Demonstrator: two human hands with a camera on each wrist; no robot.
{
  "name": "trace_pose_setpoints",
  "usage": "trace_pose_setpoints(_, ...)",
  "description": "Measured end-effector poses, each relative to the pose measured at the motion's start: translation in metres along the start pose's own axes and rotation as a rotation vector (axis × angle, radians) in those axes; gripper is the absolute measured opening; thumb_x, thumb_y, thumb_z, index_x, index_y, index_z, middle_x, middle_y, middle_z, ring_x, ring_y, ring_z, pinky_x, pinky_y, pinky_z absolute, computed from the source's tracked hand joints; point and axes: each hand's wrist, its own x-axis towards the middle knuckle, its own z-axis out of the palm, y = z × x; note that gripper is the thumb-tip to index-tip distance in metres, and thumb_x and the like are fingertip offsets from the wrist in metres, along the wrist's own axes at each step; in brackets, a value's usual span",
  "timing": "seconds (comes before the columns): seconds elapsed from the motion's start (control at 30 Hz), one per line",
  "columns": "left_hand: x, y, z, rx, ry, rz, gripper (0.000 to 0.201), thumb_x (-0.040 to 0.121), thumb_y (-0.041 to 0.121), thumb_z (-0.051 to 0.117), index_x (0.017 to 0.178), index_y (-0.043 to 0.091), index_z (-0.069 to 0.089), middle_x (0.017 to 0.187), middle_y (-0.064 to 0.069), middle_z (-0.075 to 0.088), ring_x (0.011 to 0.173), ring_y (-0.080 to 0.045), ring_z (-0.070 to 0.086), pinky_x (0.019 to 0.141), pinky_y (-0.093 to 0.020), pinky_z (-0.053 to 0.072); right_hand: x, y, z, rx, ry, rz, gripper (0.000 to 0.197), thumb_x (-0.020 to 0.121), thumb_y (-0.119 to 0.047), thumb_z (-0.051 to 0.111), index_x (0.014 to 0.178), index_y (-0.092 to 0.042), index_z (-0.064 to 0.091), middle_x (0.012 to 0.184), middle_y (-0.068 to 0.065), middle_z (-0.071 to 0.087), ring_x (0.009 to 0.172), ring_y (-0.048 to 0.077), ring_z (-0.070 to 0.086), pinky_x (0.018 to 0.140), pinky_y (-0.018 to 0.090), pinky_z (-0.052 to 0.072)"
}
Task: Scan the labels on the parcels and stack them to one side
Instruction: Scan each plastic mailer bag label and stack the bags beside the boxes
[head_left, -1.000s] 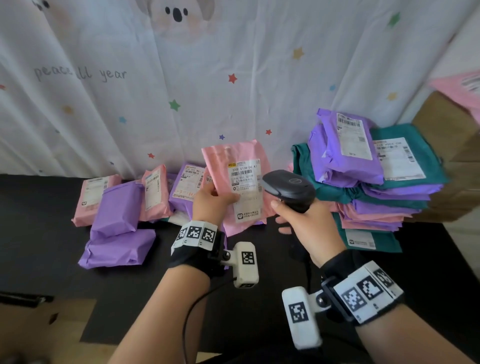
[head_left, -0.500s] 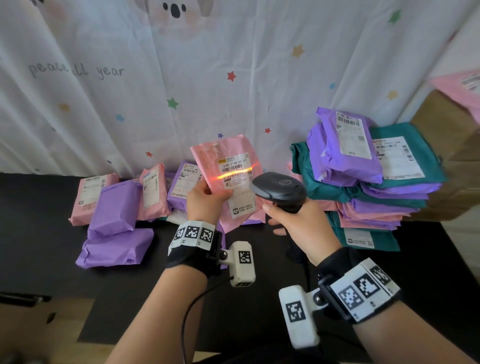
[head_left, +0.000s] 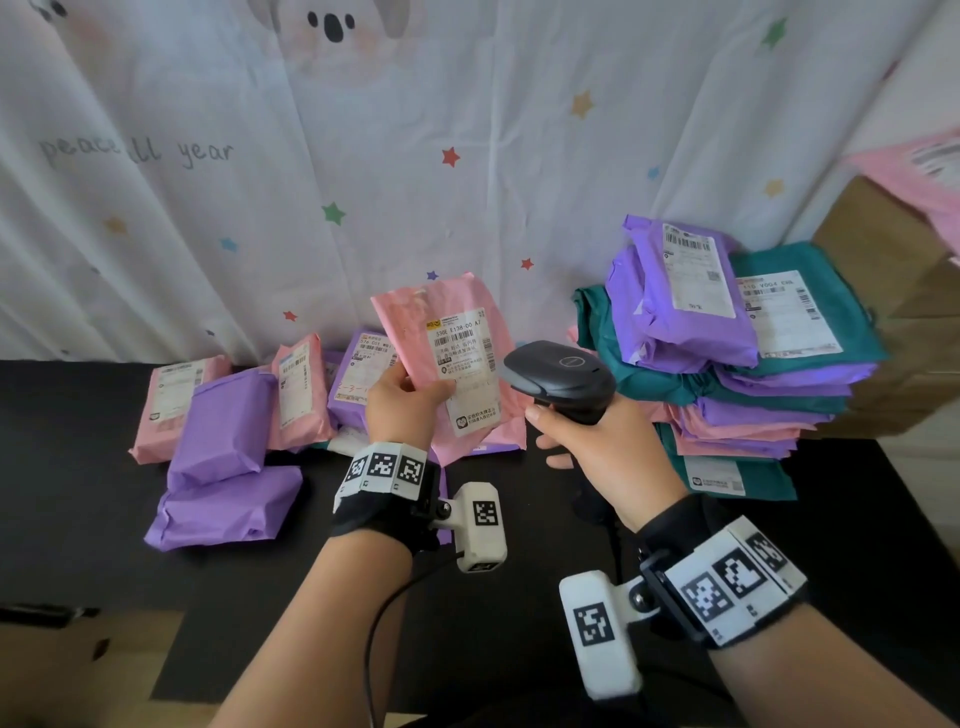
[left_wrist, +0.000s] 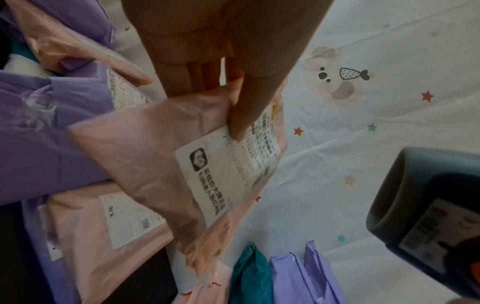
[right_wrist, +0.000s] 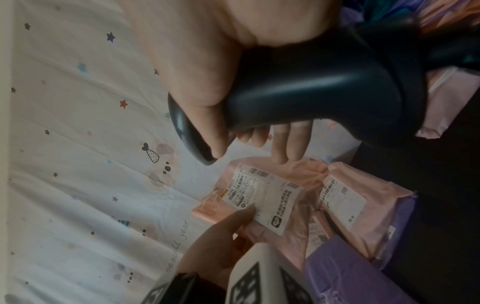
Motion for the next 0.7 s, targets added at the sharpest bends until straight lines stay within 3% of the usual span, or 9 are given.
trace_pose_setpoints(0.07, 0.000, 0.006, 0.002, -0.032, 0.024, 0.013, 0.020, 0.079, 0.011, 0.072, 0.094, 0.022, 0.066, 0.091, 0.003, 0.071, 0.087, -0.018, 0.068, 0.077, -0.037, 0.057, 0.001, 0.000, -0.004, 0.010, 0.025, -0.003, 0.016, 0.083, -0.021, 0.078, 0.089, -0.034, 0.070, 0.080, -0.010, 0.076, 0.076, 0.013, 0.074, 0.058, 0.026, 0.059)
trace_pose_setpoints(0.17, -0.003, 0.027, 0.010, -0.103, 0.037, 0.066, 0.019, 0.079, 0.012, 0.072, 0.085, 0.027, 0.063, 0.083, 0.011, 0.068, 0.084, -0.013, 0.069, 0.063, -0.025, 0.054, 0.001, -0.002, -0.017, 0.031, 0.100, 0.013, 0.017, 0.083, -0.020, 0.078, 0.100, -0.020, 0.072, 0.079, -0.008, 0.076, 0.073, 0.013, 0.074, 0.058, 0.027, 0.060)
trace_pose_setpoints(0.27, -0.009, 0.056, 0.030, -0.137, -0.004, 0.127, 0.014, 0.081, 0.018, 0.072, 0.093, 0.024, 0.067, 0.089, 0.007, 0.072, 0.082, -0.010, 0.071, 0.063, -0.023, 0.056, 0.003, -0.003, -0.039, 0.057, 0.217, 0.030, 0.025, 0.083, -0.020, 0.078, 0.105, -0.011, 0.072, 0.080, 0.001, 0.076, 0.073, 0.017, 0.074, 0.061, 0.033, 0.061)
trace_pose_setpoints(0.4, -0.011, 0.096, 0.078, -0.151, -0.127, 0.194, 0.029, 0.083, 0.018, 0.071, 0.110, 0.015, 0.064, 0.101, 0.003, 0.072, 0.087, -0.011, 0.071, 0.073, -0.030, 0.059, 0.000, -0.005, -0.081, 0.055, 0.312, 0.008, 0.011, 0.084, -0.019, 0.077, 0.095, -0.017, 0.073, 0.075, -0.005, 0.076, 0.070, 0.013, 0.074, 0.056, 0.024, 0.057)
trace_pose_setpoints(0.53, -0.014, 0.128, 0.147, -0.104, -0.211, 0.254, 0.037, 0.081, 0.016, 0.072, 0.114, 0.013, 0.056, 0.094, 0.005, 0.068, 0.075, -0.002, 0.066, 0.058, -0.016, 0.054, -0.005, -0.003, -0.127, 0.070, 0.442, -0.022, 0.022, 0.083, -0.020, 0.078, 0.104, -0.016, 0.072, 0.079, -0.011, 0.076, 0.071, 0.006, 0.073, 0.055, 0.017, 0.054)
trace_pose_setpoints(0.57, -0.015, 0.133, 0.166, -0.081, -0.233, 0.257, 0.039, 0.081, 0.016, 0.072, 0.116, 0.013, 0.054, 0.096, 0.004, 0.068, 0.075, -0.003, 0.066, 0.059, -0.018, 0.054, -0.006, -0.002, -0.139, 0.067, 0.469, -0.022, 0.022, 0.082, -0.020, 0.079, 0.103, -0.018, 0.073, 0.080, -0.011, 0.076, 0.073, 0.007, 0.073, 0.057, 0.017, 0.054)
trace_pose_setpoints(0.63, -0.020, 0.141, 0.202, -0.019, -0.262, 0.260, 0.045, 0.080, 0.015, 0.072, 0.119, 0.013, 0.051, 0.106, -0.001, 0.068, 0.082, -0.013, 0.066, 0.071, -0.026, 0.056, -0.007, 0.000, -0.160, 0.062, 0.501, -0.010, 0.022, 0.081, -0.020, 0.080, 0.102, -0.017, 0.074, 0.081, -0.008, 0.077, 0.074, 0.010, 0.074, 0.059, 0.020, 0.056)
trace_pose_setpoints(0.7, -0.025, 0.147, 0.236, 0.066, -0.266, 0.273, 0.048, 0.078, 0.014, 0.072, 0.121, 0.012, 0.050, 0.113, -0.003, 0.065, 0.087, -0.016, 0.062, 0.079, -0.027, 0.052, -0.009, 0.003, -0.180, 0.078, 0.511, 0.015, 0.024, 0.081, -0.016, 0.080, 0.105, -0.015, 0.073, 0.083, -0.001, 0.077, 0.073, 0.017, 0.075, 0.059, 0.027, 0.059)
